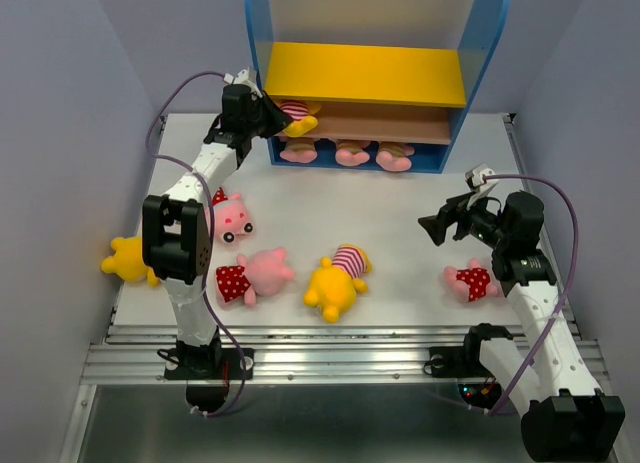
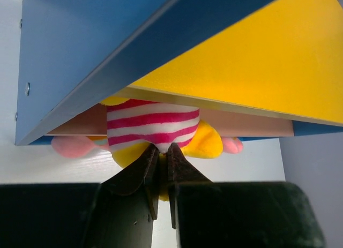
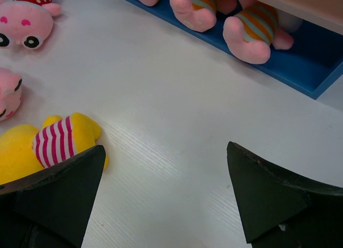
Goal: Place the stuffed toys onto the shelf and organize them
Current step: Place the stuffed toy onto shelf, then adjust the position of the stuffed toy
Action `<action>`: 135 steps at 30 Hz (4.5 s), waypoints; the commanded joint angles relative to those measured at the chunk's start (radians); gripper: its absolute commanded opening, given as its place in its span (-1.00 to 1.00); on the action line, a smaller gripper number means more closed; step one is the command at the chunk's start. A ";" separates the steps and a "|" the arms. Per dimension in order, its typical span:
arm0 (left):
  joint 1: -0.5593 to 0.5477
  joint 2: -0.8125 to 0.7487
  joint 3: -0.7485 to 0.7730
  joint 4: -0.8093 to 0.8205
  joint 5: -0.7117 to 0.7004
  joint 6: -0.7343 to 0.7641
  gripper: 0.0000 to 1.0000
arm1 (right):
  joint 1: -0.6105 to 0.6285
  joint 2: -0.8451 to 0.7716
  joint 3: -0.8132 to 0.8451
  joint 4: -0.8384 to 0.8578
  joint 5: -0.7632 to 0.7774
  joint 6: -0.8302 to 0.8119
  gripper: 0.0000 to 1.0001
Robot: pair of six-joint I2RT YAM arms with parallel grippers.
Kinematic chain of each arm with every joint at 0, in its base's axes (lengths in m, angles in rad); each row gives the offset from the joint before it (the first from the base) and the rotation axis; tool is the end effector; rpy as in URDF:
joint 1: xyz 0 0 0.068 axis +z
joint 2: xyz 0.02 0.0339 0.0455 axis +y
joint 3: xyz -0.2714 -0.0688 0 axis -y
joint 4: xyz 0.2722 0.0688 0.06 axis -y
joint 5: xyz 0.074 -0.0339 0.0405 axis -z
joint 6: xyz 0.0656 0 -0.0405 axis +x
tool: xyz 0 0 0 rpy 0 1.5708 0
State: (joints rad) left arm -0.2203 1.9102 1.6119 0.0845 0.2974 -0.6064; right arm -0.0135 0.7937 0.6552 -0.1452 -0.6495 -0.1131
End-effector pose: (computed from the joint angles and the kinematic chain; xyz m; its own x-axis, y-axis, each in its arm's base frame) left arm 0.5050 -0.1328 0.3178 -0.4485 -0.4580 -0.7676 0.2833 0.7417 -0.6080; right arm 0.2293 0.0366 0.2935 -0.2138 -0.0870 -0.9730 -0.5978 0.7994 0.0599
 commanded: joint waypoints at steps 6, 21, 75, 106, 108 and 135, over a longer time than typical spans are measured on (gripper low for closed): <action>0.004 -0.002 -0.007 0.021 0.000 0.031 -0.37 | -0.006 -0.004 -0.003 0.052 0.014 -0.017 1.00; 0.004 -0.077 -0.112 0.103 -0.006 0.033 0.29 | -0.006 -0.004 -0.002 0.053 0.017 -0.022 1.00; 0.004 -0.005 -0.020 0.124 -0.038 0.027 -0.52 | -0.006 0.004 -0.006 0.055 0.022 -0.033 1.00; 0.013 -0.428 -0.598 0.349 0.000 0.114 0.25 | -0.006 -0.002 -0.008 0.048 -0.004 -0.059 1.00; 0.016 -0.415 -0.651 0.377 0.002 0.091 0.23 | -0.006 -0.001 -0.008 0.048 -0.004 -0.062 1.00; 0.018 0.016 -0.606 0.804 -0.066 -0.340 0.10 | -0.006 0.009 -0.011 0.049 -0.004 -0.068 1.00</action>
State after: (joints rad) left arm -0.2073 1.9244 0.9489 0.7723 0.2497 -0.9009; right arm -0.0135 0.8013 0.6533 -0.1452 -0.6376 -0.1650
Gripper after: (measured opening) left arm 0.547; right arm 0.998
